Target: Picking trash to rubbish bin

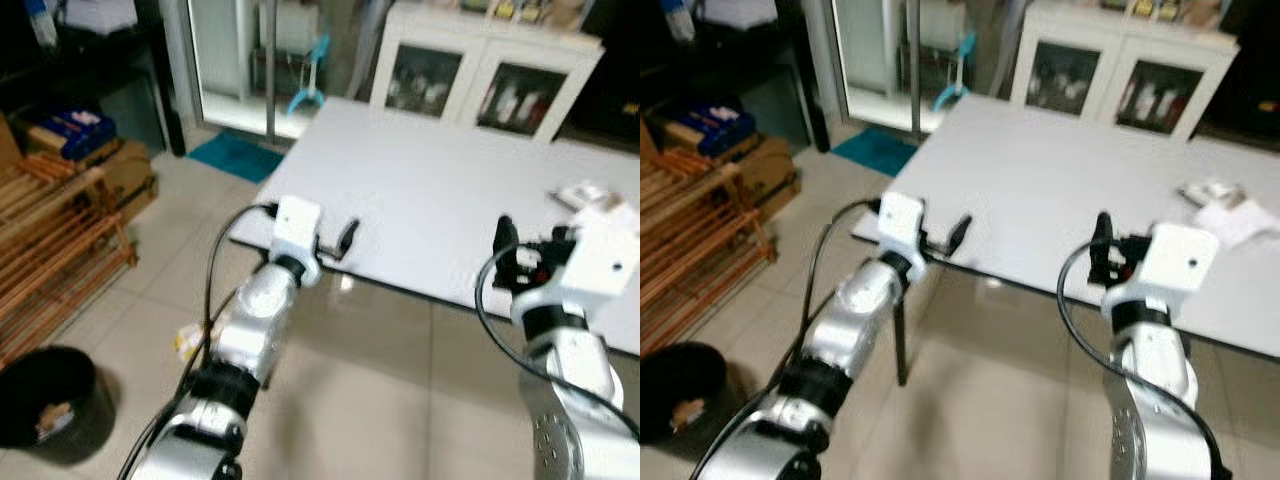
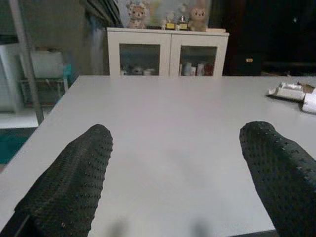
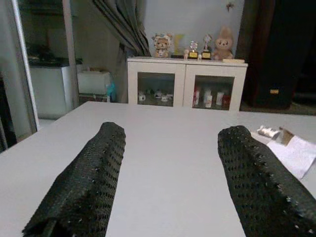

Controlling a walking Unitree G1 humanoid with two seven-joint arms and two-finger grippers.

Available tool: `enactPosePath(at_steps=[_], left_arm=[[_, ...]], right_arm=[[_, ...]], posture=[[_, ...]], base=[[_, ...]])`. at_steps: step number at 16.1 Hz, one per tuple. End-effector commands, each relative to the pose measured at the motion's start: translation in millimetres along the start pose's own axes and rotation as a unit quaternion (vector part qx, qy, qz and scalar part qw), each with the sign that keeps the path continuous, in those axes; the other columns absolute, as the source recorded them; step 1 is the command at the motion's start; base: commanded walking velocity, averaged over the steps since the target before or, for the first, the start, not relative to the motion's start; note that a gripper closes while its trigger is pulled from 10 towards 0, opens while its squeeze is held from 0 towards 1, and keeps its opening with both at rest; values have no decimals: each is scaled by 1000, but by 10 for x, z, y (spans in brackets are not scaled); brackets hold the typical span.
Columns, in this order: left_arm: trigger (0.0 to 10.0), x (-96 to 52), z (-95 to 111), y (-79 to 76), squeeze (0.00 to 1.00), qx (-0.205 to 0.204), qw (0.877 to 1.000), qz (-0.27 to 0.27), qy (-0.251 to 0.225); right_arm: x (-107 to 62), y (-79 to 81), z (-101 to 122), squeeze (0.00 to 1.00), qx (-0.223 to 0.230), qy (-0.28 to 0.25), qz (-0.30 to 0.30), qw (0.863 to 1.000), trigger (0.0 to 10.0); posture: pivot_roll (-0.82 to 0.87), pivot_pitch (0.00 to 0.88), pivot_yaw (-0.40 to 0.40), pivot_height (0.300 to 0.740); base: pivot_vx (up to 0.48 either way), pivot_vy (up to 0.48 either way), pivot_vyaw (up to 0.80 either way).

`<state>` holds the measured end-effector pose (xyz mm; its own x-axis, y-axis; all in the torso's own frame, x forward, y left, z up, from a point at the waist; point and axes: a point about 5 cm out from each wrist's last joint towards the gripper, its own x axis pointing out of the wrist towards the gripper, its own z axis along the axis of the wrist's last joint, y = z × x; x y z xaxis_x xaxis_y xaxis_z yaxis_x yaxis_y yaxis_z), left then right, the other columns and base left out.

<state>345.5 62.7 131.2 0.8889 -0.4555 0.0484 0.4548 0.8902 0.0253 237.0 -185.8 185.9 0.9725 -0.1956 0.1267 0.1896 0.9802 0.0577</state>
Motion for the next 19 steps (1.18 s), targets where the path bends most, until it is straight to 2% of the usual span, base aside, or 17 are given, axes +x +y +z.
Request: enactPosePath(at_steps=[1,4,6,9,11,12,15,17,19], left_arm=[[10000,35,11,-112,0,3,1000,-19,-1],[10000,38,-5,-113,0,4,1000,-21,3],[10000,25,-48,-65,0,13,1000,-22,14],[10000,-63,-128,201,0,42,998,1,36],[10000,-111,-134,353,0,49,998,30,39],[10000,-178,-112,529,0,57,995,69,36],[10000,-295,-98,741,0,85,990,109,40],[10000,-488,-120,960,0,120,980,148,57],[10000,-632,-170,1048,0,132,975,160,75]], right_arm=[[-11,-66,11,0,-26,-1,-10,1000,10000],[-20,-83,3,0,-27,-6,-12,1000,10000],[-45,-121,-24,0,-45,-10,-10,999,10000],[-92,-284,-148,0,-73,0,-22,997,10000],[-87,-349,-183,0,-69,3,-28,997,10000],[-53,-384,-209,0,-68,3,-29,997,10000],[34,-381,-230,0,-71,1,-21,997,10000],[147,-361,-239,0,-69,-3,-9,998,10000],[213,-329,-263,0,-68,-1,6,998,10000]], posture=[[91,0,-54,740],[87,0,-56,740],[88,0,-57,740],[99,0,-55,740],[123,8,-61,740],[152,24,-71,740],[210,47,-95,740],[269,74,-127,740],[319,98,-152,740]], base=[[0,-450,0],[0,-450,0],[0,-448,0],[0,-439,0],[0,-439,0],[0,-439,0],[0,-371,0],[0,0,0],[0,0,0]])
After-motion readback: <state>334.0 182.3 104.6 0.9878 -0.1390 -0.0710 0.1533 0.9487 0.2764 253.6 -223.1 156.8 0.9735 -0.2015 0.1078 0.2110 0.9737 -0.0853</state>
